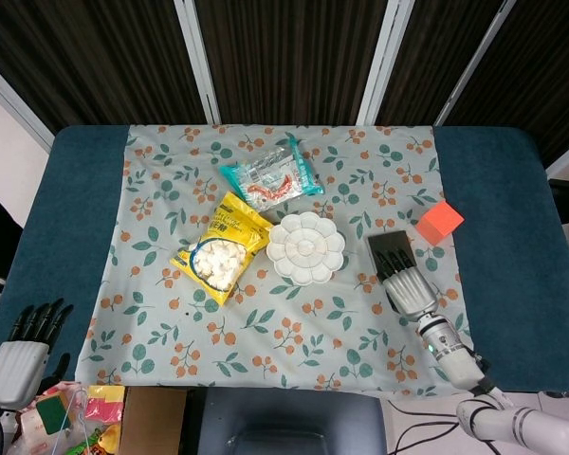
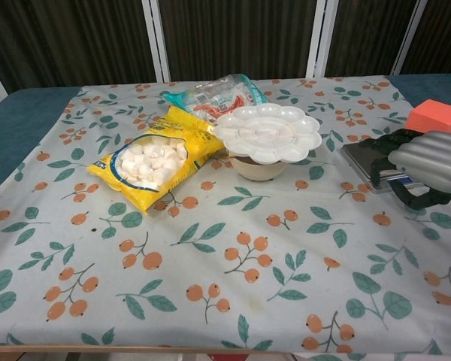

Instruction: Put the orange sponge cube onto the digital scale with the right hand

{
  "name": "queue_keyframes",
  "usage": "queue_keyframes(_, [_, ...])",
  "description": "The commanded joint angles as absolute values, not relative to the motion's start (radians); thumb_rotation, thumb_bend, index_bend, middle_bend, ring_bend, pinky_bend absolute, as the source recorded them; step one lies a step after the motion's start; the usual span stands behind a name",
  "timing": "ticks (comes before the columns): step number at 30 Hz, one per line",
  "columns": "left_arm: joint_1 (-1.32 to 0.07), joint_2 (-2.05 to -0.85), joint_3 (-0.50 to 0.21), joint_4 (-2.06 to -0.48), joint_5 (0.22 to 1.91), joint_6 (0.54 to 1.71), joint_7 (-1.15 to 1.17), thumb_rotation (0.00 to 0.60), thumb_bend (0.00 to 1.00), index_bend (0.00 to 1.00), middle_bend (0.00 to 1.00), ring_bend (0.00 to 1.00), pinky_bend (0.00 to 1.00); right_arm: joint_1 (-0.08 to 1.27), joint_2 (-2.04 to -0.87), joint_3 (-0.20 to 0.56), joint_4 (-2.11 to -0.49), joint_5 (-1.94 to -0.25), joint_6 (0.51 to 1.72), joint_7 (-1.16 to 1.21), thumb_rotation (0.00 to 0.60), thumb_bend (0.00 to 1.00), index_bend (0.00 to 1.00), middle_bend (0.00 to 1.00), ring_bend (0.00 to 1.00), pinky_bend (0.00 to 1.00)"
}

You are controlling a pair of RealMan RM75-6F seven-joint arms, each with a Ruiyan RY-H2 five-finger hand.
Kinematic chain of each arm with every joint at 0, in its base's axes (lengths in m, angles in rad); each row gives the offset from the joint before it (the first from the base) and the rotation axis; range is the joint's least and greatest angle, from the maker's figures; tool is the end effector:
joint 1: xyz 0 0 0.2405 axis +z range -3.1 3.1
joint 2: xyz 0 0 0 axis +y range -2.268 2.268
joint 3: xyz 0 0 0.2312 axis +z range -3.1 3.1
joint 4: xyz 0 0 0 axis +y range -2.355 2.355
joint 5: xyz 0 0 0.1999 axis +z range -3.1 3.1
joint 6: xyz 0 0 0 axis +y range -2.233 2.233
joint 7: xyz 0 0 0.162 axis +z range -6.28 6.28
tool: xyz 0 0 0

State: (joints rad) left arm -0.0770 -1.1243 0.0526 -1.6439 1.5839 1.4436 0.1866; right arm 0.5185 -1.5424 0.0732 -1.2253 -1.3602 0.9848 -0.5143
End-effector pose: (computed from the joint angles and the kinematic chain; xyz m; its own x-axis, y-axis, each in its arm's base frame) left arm -0.2782 0.1708 0.1270 0.5382 0.1329 0.8323 0.8426 -0.1074 -0.5278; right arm -0.2404 -0.3108 -0.0018 0.8022 -0.1544 0.5768 -0.5879 -0.3735 0.7176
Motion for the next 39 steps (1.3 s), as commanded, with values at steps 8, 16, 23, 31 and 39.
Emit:
queue_keyframes(8, [-0.074, -1.124, 0.054, -1.643, 1.589, 1.451, 0.183, 0.6, 0.44, 0.0, 0.03, 0.04, 0.03, 0.517, -1.548, 0.061, -1.228, -1.352, 0.996, -0.534, 0.6, 0.82, 0.48, 0.01, 0.0, 0.0])
queue_keyframes(16, [-0.072, -1.124, 0.053, -1.642, 1.593, 1.456, 0.18, 0.6, 0.44, 0.0, 0.03, 0.04, 0.03, 0.508, -1.532, 0.063, -1.251, -1.359, 1.033, -0.512, 0.6, 0.82, 0.47, 0.01, 0.0, 0.0])
queue_keyframes(23, [-0.065, -1.12, 0.052, -1.646, 1.593, 1.469, 0.184, 0.6, 0.45, 0.0, 0.03, 0.04, 0.03, 0.478, -1.423, 0.095, -1.314, -1.374, 1.118, -0.401, 0.6, 0.59, 0.19, 0.01, 0.0, 0.0])
queue_keyframes(31, [-0.065, -1.124, 0.046, -1.644, 1.581, 1.466, 0.201, 0.6, 0.44, 0.0, 0.03, 0.04, 0.03, 0.545, -1.33, 0.209, -1.253, -1.168, 0.938, -0.32, 0.6, 0.19, 0.0, 0.0, 0.0, 0.0])
queue_keyframes(39, [-0.069, -1.129, 0.026, -1.635, 1.542, 1.455, 0.207, 0.6, 0.44, 0.0, 0.03, 0.04, 0.03, 0.654, -1.382, 0.262, -1.043, -0.97, 0.737, -0.355, 0.6, 0.13, 0.0, 0.0, 0.0, 0.0])
